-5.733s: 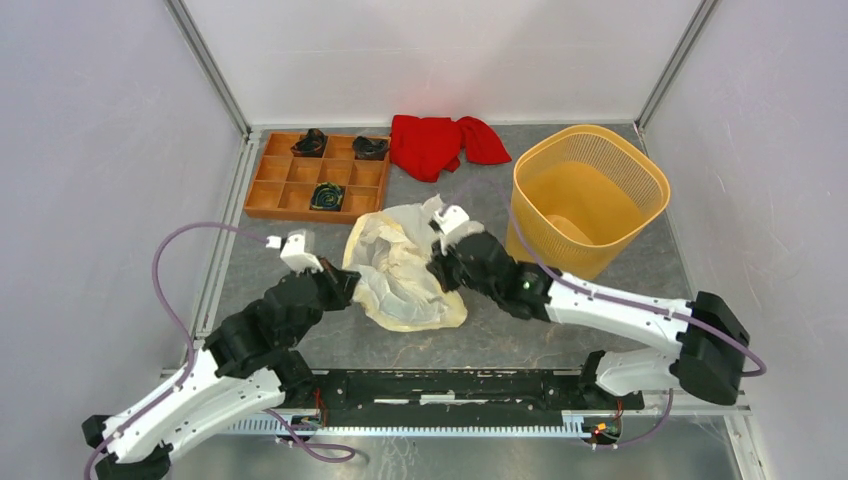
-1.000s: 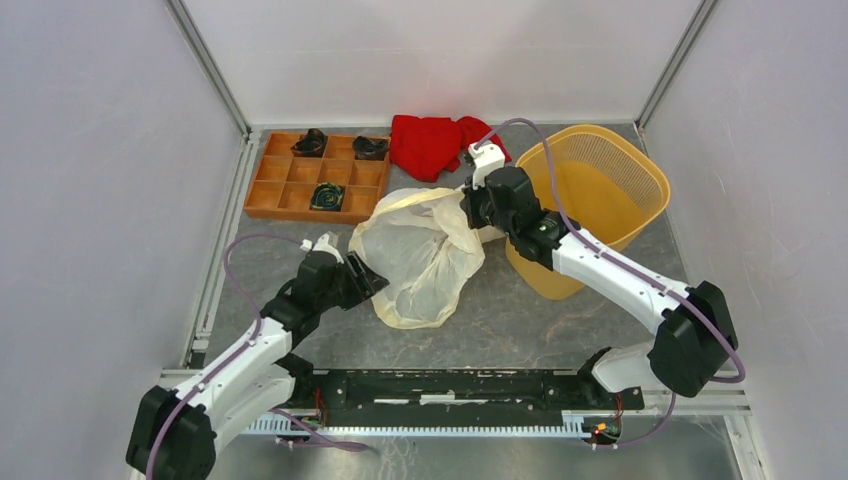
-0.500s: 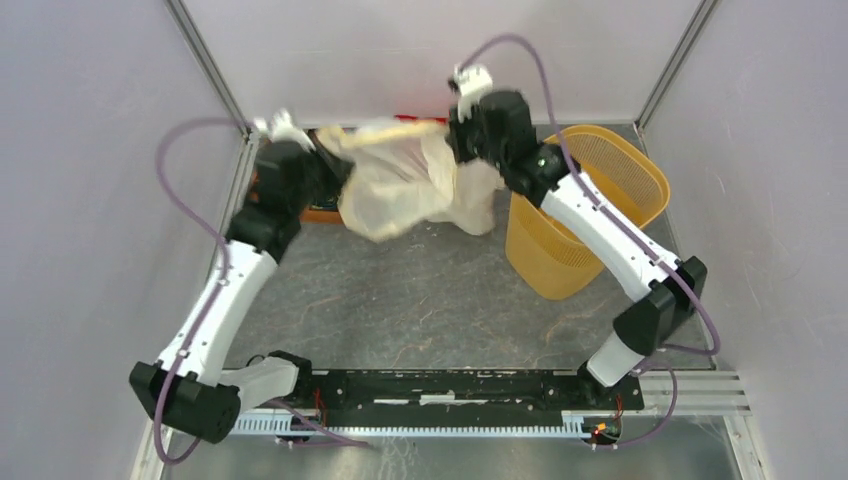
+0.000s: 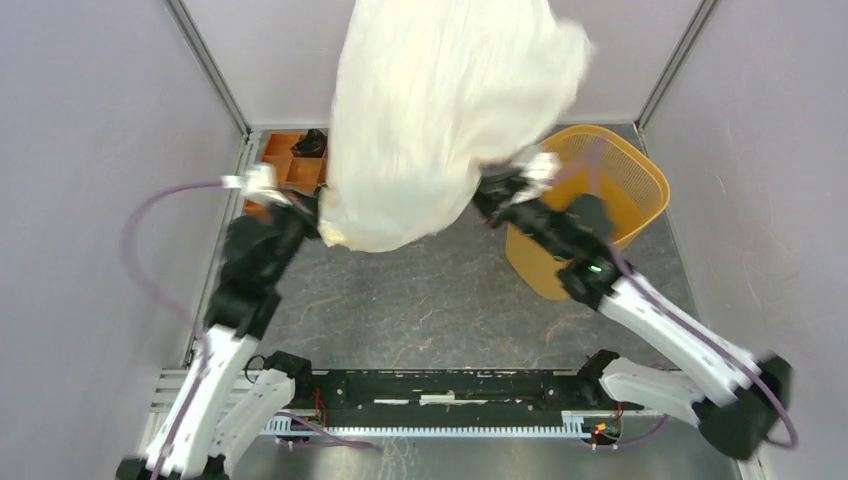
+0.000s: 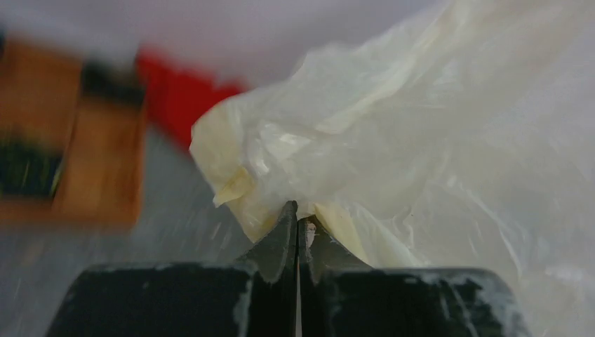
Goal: Put the trash bags into the trash bin
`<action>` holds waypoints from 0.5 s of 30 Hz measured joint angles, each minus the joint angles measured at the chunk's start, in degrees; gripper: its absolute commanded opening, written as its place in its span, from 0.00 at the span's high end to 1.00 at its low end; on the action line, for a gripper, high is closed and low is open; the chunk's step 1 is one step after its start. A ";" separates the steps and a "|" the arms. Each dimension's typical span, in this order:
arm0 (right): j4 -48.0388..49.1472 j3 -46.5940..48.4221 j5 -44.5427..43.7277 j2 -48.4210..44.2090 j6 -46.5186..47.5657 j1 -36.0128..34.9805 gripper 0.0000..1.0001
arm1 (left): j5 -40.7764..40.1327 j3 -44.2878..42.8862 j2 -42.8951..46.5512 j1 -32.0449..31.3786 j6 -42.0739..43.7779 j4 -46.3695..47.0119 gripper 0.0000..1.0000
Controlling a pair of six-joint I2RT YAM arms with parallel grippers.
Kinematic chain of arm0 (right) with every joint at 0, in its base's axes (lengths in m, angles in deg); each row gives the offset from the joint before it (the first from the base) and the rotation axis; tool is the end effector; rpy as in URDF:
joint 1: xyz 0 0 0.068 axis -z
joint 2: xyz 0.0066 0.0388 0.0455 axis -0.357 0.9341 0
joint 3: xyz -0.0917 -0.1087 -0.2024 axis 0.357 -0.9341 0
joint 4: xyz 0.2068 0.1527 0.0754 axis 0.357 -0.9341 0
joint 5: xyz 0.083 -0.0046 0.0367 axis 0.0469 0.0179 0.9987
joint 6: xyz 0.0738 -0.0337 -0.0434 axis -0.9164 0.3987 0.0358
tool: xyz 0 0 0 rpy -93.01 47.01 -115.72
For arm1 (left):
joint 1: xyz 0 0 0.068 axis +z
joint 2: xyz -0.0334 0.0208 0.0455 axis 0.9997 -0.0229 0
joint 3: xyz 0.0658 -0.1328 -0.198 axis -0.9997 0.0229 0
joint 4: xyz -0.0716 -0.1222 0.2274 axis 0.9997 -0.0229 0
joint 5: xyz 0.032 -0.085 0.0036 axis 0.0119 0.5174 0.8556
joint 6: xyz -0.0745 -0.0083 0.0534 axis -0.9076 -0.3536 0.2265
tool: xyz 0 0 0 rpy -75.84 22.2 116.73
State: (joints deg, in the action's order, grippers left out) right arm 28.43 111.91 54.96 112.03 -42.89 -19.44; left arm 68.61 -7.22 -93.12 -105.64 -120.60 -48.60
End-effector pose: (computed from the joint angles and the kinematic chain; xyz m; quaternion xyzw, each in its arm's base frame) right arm 0.1938 0.1844 0.4463 -0.2484 0.4767 0.3497 0.7674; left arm 0.1883 -0.0644 0.4338 -0.0722 0.6095 -0.3756 0.6945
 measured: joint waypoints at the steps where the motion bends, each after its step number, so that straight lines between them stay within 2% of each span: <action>1: -1.05 -4.17 0.98 4.33 -0.85 0.02 0.99 | -0.17 6.23 -1.92 0.00 -1.16 -2.29 0.98; 3: -4.31 -9.62 1.97 12.68 -2.89 0.02 0.99 | 0.33 18.51 -6.67 0.02 -3.96 -7.80 0.98; 5: -10.49 -14.69 2.67 17.99 -4.55 0.02 0.99 | 1.25 27.98 -7.34 0.00 -6.54 -15.58 0.98; 6: -15.76 -16.11 2.97 19.15 -5.18 0.02 0.99 | 1.60 29.94 -5.81 0.00 -7.45 -19.34 0.98; 8: -22.73 -13.81 3.08 19.06 -5.14 -0.04 0.99 | 1.62 28.17 -2.75 -0.04 -7.96 -22.49 0.98; 10: -28.76 -4.33 2.91 19.43 -4.15 -0.07 0.99 | 1.60 18.12 -3.91 -0.04 -7.17 -23.82 0.98; 12: -32.59 9.97 2.89 20.50 -2.84 -0.17 0.99 | 1.90 1.53 -9.16 -0.04 -5.05 -23.65 0.98; 14: -31.28 24.59 3.17 20.87 -1.62 -0.31 0.99 | 2.73 -14.99 -13.46 -0.02 -2.36 -19.52 0.98; 15: -28.87 30.14 3.58 19.85 -1.22 -0.33 0.99 | 3.21 -20.02 -13.77 0.00 -1.46 -16.83 0.98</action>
State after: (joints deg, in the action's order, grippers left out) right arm -0.45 142.05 58.55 131.88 -44.12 -19.77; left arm 71.82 -27.24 -106.89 -105.64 -122.06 -65.43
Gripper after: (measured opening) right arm 0.006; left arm 0.029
